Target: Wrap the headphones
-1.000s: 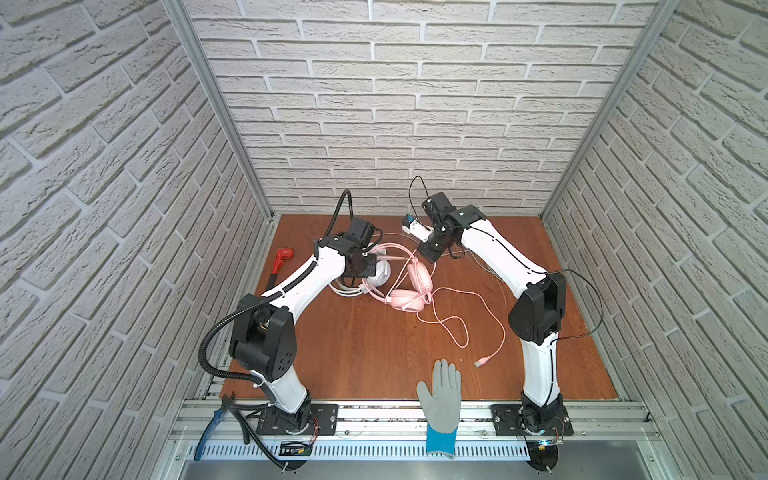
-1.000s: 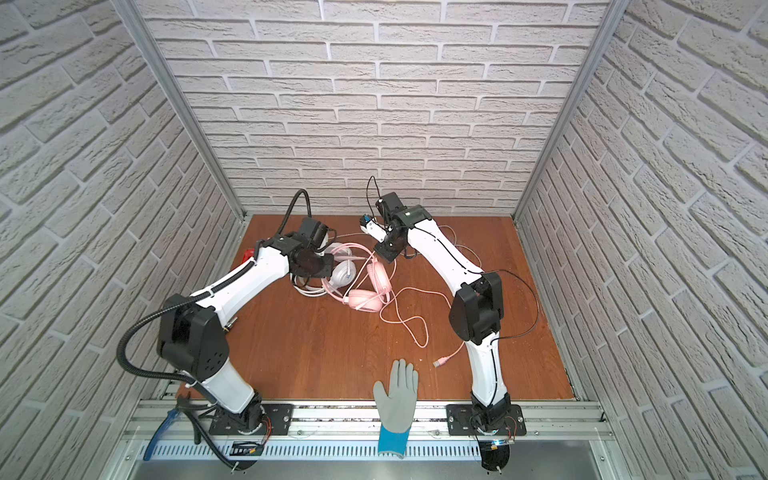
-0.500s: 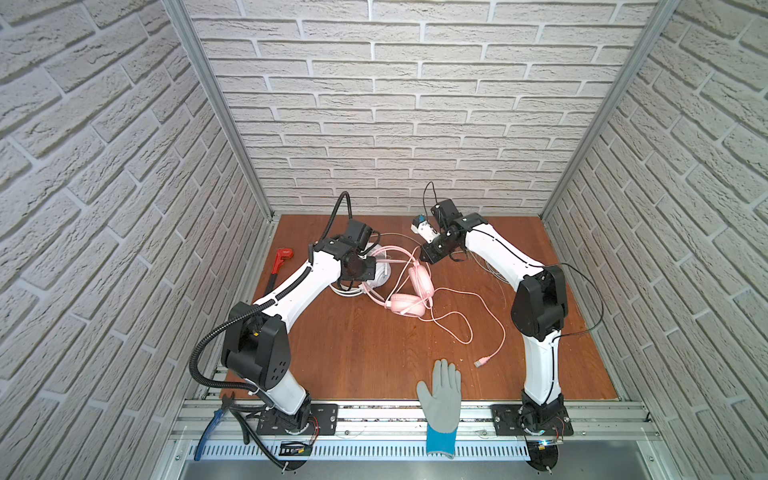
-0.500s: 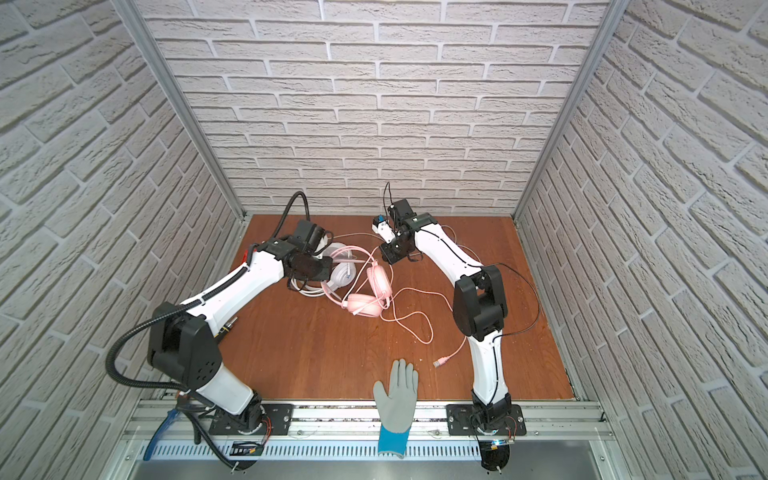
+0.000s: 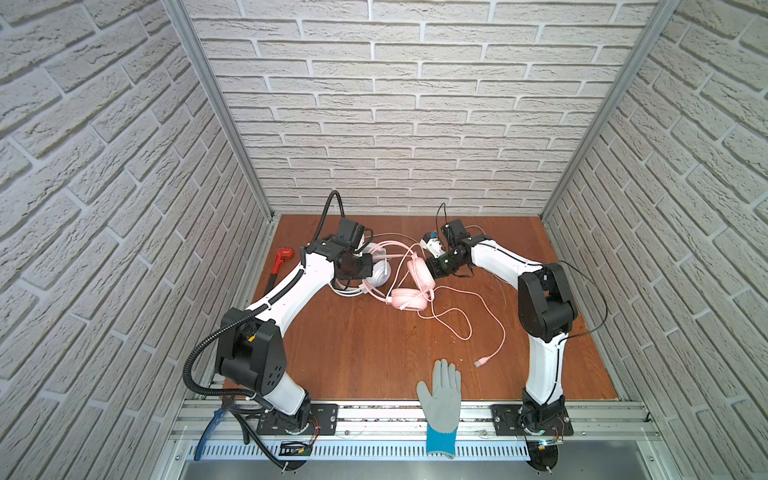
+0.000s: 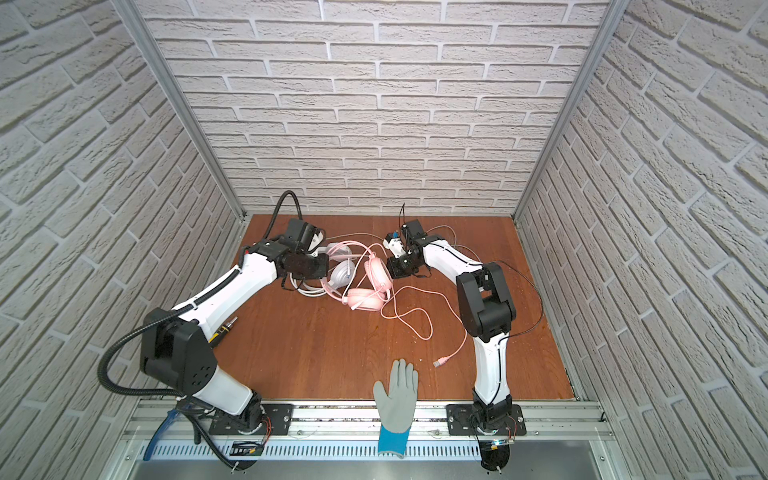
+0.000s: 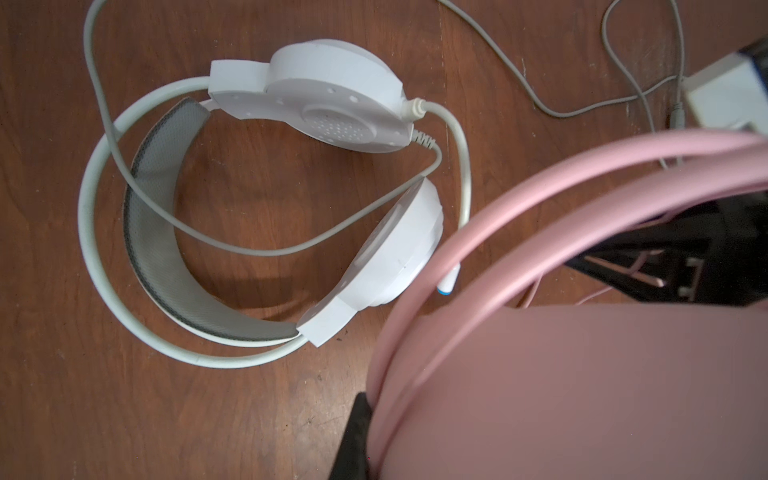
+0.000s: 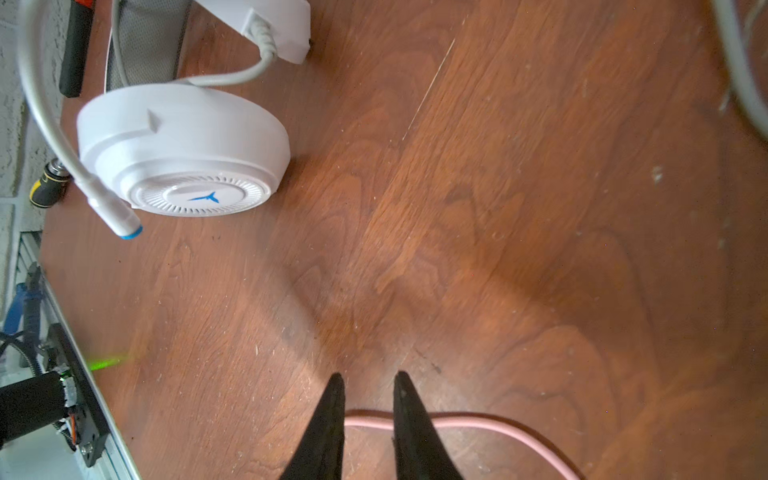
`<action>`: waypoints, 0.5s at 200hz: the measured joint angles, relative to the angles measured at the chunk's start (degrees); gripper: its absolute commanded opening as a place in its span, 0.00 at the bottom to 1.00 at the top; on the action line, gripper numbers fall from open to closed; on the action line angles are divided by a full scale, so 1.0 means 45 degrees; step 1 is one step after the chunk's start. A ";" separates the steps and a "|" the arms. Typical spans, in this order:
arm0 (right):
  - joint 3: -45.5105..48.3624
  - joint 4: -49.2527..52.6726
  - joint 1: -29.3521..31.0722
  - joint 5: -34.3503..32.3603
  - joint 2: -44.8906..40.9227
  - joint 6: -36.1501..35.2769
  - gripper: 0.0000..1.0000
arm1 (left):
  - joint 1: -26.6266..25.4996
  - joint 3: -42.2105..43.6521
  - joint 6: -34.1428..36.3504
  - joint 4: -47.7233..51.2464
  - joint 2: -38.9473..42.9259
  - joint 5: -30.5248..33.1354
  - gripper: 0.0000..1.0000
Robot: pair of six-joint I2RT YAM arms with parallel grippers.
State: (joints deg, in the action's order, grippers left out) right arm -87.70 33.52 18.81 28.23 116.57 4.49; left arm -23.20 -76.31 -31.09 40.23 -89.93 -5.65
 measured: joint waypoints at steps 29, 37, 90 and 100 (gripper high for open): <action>0.1112 -0.0894 0.0000 0.0437 -0.0505 0.0534 0.24 | 0.0189 0.0117 -0.0262 -0.0272 0.0092 -0.0272 0.00; 0.1404 -0.1214 0.0000 0.0607 -0.0646 0.0695 0.24 | 0.0243 0.0185 -0.0364 -0.0374 0.0121 -0.0330 0.00; 0.3026 -0.2793 0.0024 0.1370 -0.1035 0.1423 0.24 | 0.0593 0.0408 -0.0860 -0.0923 0.0345 -0.0607 0.00; 0.3274 -0.2977 0.0039 0.1423 -0.1035 0.1525 0.24 | 0.0656 0.0418 -0.0967 -0.1049 0.0345 -0.0670 0.00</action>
State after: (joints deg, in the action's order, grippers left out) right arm -72.97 20.12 18.98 34.63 111.92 11.35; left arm -20.25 -74.43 -35.44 35.51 -88.38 -8.67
